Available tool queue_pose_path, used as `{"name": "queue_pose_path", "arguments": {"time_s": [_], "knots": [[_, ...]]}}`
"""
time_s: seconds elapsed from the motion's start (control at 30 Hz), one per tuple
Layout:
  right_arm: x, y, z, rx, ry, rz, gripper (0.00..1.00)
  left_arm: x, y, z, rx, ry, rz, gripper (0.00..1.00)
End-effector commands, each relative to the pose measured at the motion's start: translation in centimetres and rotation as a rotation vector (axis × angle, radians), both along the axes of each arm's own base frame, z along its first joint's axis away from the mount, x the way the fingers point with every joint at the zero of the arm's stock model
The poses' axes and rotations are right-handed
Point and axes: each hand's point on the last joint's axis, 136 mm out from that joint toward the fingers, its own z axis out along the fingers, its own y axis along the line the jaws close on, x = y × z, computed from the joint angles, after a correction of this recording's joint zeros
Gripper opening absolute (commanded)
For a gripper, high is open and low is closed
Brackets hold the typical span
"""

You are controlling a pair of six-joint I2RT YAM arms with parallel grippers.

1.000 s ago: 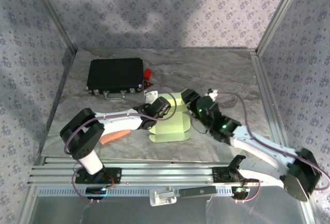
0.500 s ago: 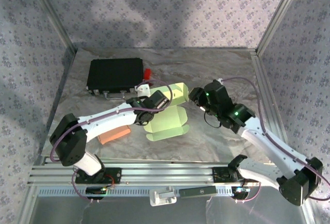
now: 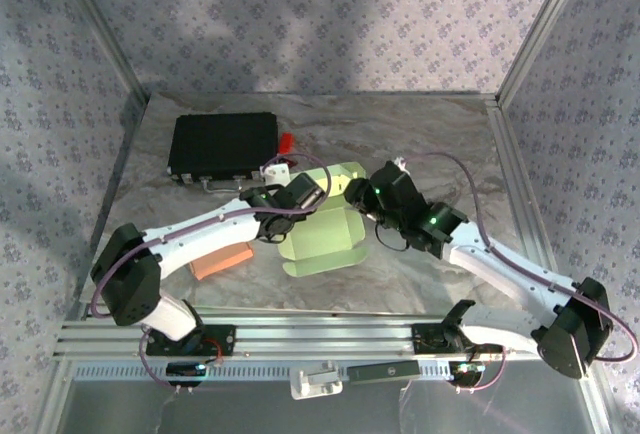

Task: Fold the paper box

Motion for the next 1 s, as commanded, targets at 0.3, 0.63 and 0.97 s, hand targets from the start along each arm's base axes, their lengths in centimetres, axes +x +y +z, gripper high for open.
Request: {"name": "queue_pose_path", "arguments": {"time_s": [0.3,0.63,0.97], "knots": [[2.2,-0.5,-1.3,0.06,-0.057,-0.047,0.5,0.2,-1.2,2.7,-0.058,-0.006,-0.051,0.0],[2.1,-1.4,-4.1,0.024,-0.006,-0.071,0.49,0.4,-1.3,3.5,-0.052,-0.019,-0.062,0.0],[3.3,-1.5,-2.9,0.03,-0.071,-0.077,0.47,0.4,-1.9,3.3,-0.05,-0.012,-0.078,0.0]]}}
